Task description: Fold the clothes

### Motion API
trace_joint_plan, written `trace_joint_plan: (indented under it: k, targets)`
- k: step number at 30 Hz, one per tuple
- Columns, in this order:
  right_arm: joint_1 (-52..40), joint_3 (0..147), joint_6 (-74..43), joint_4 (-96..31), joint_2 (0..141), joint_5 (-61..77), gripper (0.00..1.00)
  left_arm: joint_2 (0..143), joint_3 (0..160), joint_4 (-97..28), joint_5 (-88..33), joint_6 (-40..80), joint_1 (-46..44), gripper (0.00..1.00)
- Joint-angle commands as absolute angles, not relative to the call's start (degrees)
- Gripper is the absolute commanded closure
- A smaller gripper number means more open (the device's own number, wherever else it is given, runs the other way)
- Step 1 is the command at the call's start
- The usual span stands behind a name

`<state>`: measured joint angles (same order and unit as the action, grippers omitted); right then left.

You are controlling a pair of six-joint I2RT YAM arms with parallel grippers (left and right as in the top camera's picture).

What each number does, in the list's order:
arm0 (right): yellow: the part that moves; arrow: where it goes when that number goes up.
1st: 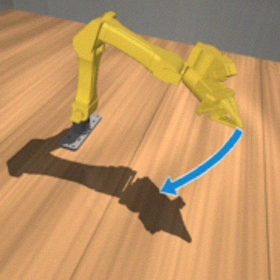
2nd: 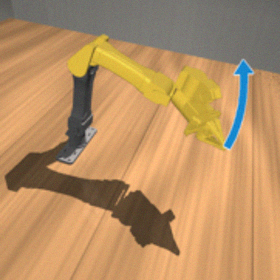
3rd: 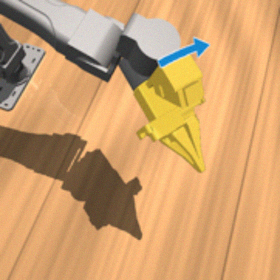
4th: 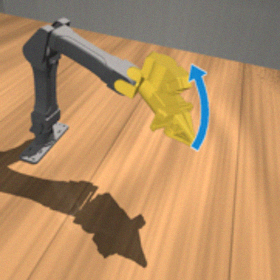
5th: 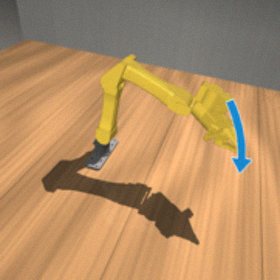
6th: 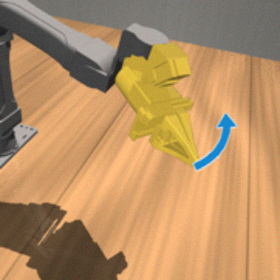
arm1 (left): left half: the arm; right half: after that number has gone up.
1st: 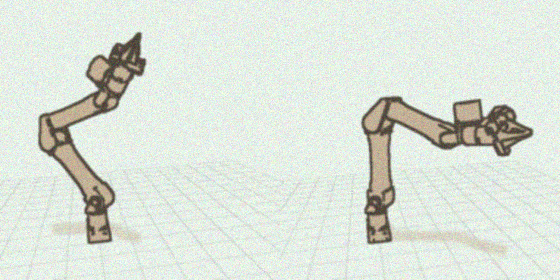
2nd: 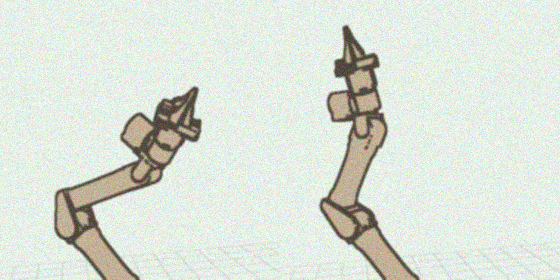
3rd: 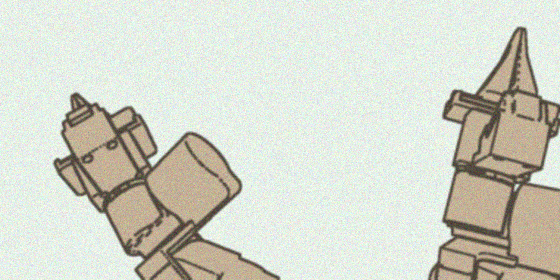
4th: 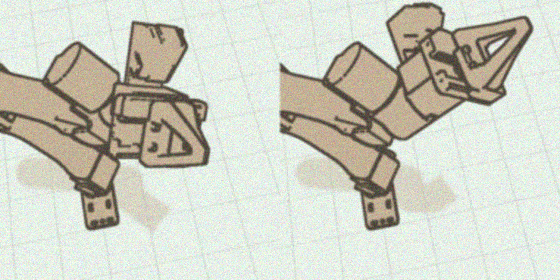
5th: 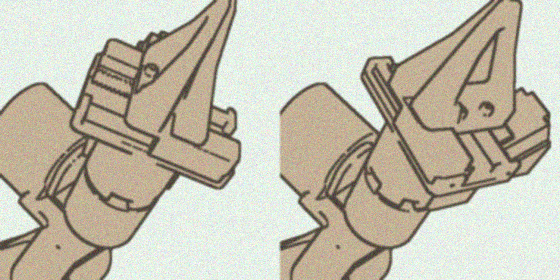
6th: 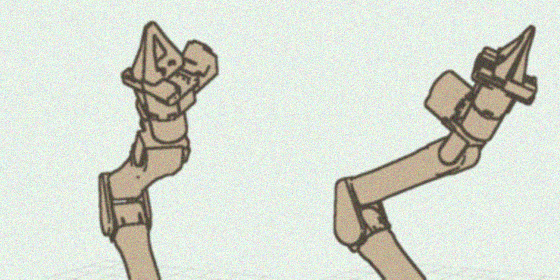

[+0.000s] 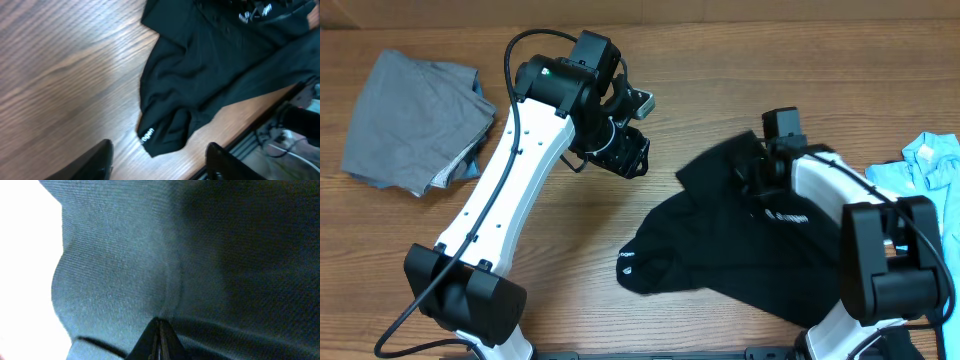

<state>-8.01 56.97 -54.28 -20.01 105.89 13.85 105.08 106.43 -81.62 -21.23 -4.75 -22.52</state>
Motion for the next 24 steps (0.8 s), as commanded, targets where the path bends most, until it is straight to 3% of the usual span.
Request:
trace_joint_plan:
  k: [1, 5, 8, 14, 16, 18, 24]
  targets:
    - [-12.8, 55.1, -58.9, -10.7, 108.0, 19.5, 0.96, 105.6, 106.5, -81.6, -18.4, -6.0, -22.4, 0.3]
    - [-15.5, 56.2, -55.5, -4.4, 107.7, 19.6, 0.96, 105.6, 106.5, -81.6, -18.2, -5.8, -22.4, 0.2]
    - [-13.5, 58.3, -50.3, -7.3, 106.1, 20.9, 0.96, 105.7, 106.4, -80.5, -19.3, -5.8, -22.9, 0.22]
    - [-3.9, 64.2, -41.9, -22.0, 96.0, 22.6, 0.96, 106.1, 101.8, -68.9, -21.0, -6.3, -27.5, 0.59]
    - [-0.1, 65.7, -41.5, -27.3, 91.2, 22.6, 0.96, 107.0, 100.4, -65.5, -21.0, -6.6, -29.6, 0.8]
    - [3.6, 66.7, -41.5, -31.6, 86.5, 22.7, 0.96, 108.6, 99.4, -62.4, -21.0, -7.6, -31.6, 0.94]
    - [10.5, 67.4, -36.4, -41.0, 72.0, 23.7, 0.96, 117.7, 99.2, -55.6, -19.9, -11.6, -36.3, 0.96]
